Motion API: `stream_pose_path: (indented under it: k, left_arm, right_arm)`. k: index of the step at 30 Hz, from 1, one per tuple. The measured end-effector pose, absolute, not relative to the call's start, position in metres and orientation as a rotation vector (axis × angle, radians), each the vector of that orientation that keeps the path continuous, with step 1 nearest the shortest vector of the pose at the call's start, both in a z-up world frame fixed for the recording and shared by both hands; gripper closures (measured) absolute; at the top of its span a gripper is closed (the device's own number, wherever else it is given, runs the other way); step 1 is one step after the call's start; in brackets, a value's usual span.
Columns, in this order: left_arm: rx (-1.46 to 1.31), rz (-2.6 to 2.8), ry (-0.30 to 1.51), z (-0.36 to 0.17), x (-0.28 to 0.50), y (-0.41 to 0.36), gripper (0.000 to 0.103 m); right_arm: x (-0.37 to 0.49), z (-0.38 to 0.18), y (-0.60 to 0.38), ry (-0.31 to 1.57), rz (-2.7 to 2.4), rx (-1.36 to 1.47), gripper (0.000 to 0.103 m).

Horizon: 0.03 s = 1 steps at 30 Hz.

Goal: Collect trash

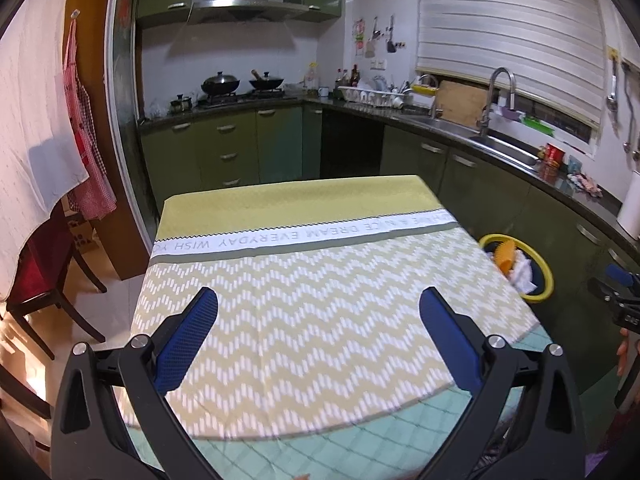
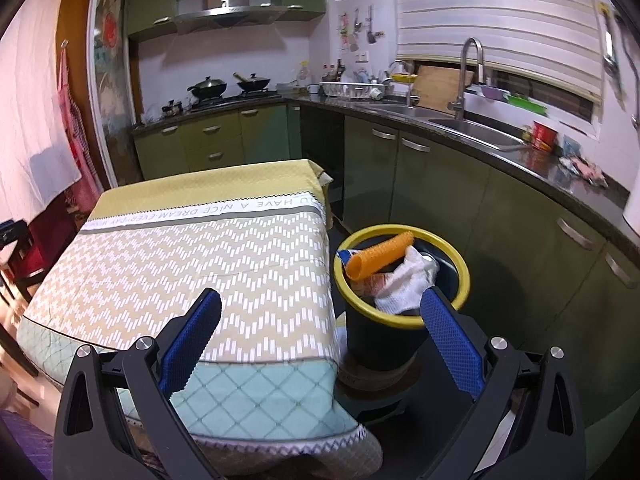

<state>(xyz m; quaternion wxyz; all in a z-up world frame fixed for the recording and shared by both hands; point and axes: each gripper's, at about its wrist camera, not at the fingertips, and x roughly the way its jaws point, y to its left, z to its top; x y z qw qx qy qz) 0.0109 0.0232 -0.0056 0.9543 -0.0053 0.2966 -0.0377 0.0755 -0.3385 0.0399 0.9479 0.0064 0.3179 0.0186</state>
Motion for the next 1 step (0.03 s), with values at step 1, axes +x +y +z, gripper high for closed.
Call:
stream_pose_path:
  k: [1]
  left_arm:
    - [-0.014, -0.069, 0.614, -0.0081, 0.0240, 0.0292, 0.007]
  right_arm:
    - [0.0878, 0.0408, -0.3348, 0.656, 0.053, 0.000, 0.005]
